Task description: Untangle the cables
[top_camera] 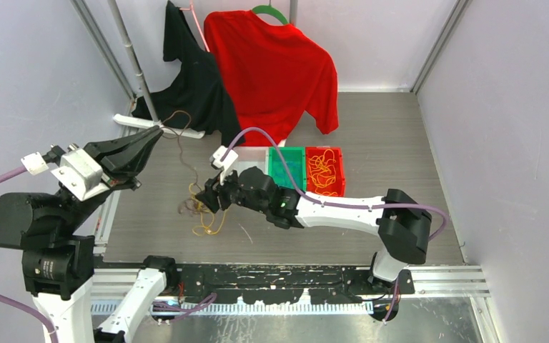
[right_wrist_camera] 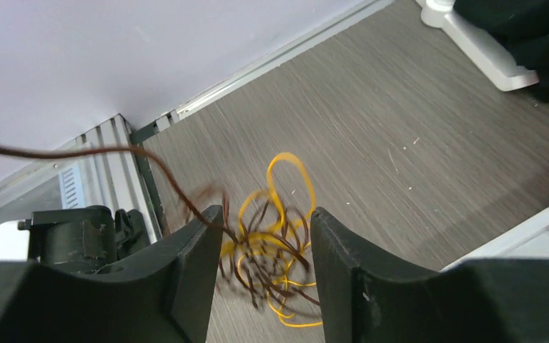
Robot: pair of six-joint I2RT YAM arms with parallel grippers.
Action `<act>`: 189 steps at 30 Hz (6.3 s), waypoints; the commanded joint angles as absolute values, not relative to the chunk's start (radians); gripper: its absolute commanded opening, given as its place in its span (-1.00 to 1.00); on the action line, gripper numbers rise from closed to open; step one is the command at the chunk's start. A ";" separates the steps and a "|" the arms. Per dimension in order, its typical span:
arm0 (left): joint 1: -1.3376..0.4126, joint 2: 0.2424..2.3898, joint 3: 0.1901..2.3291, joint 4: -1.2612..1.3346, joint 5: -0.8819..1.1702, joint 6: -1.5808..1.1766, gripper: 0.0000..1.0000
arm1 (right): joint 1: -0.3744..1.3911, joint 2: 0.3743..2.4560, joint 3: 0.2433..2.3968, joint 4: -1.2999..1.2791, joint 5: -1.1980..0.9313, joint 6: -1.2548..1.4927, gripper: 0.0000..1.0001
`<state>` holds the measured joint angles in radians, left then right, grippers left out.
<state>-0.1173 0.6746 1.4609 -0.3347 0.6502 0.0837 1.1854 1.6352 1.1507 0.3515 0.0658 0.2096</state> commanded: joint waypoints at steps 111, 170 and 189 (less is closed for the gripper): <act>-0.114 0.888 1.834 -0.186 0.542 0.114 -1.00 | 1.256 1.505 1.161 0.438 0.062 0.054 -0.64; -0.114 0.863 1.816 -0.174 0.590 0.091 -1.00 | 1.260 1.604 1.165 0.532 0.073 0.135 0.21; -0.115 0.646 1.372 -0.690 0.620 0.137 -0.77 | 1.244 1.465 1.130 0.521 0.078 0.101 -0.98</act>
<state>-0.1173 0.6750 1.5070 -0.4454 0.5591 0.1387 1.2480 1.5581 1.1172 0.4820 0.0990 0.1184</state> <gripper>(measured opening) 0.054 0.045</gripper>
